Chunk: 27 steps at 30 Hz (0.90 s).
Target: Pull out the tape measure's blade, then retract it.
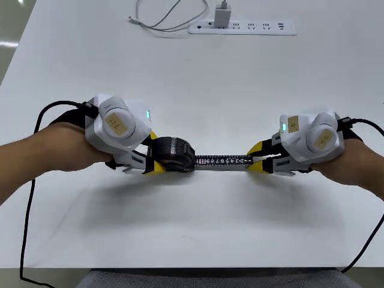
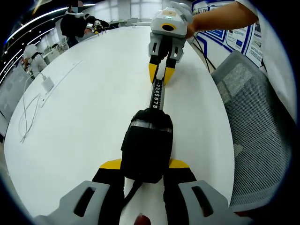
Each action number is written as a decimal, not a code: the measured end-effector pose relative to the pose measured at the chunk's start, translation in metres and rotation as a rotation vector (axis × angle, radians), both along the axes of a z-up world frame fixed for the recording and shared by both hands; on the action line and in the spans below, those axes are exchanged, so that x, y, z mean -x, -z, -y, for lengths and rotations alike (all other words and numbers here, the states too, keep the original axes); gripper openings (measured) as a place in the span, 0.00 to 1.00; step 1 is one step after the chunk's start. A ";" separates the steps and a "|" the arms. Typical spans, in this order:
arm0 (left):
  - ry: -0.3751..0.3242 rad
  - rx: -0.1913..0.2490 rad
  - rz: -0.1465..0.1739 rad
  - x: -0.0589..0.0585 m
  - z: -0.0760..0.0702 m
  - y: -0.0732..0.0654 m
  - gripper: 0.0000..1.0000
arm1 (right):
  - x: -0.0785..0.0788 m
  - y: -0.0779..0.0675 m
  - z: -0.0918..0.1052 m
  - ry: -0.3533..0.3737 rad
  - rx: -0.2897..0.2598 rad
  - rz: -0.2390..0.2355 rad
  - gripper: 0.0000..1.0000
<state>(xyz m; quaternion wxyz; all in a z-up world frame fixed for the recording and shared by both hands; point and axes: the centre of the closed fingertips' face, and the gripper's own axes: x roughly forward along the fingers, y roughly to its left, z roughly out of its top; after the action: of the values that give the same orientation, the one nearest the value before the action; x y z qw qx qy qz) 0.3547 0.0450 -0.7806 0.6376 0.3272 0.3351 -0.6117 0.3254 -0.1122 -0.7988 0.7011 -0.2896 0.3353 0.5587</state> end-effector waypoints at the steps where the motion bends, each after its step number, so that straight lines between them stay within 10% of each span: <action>1: 0.000 0.000 -0.001 0.000 0.000 0.000 0.27 | 0.000 0.000 0.001 0.000 0.003 0.001 0.08; 27: -0.004 0.004 -0.003 -0.001 0.001 0.000 0.27 | 0.004 0.000 0.039 0.031 0.047 -0.010 0.07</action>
<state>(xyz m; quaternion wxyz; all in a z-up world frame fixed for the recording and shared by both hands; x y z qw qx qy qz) 0.3552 0.0437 -0.7803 0.6391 0.3242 0.3354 -0.6115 0.3215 -0.1509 -0.7988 0.7010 -0.2979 0.3564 0.5412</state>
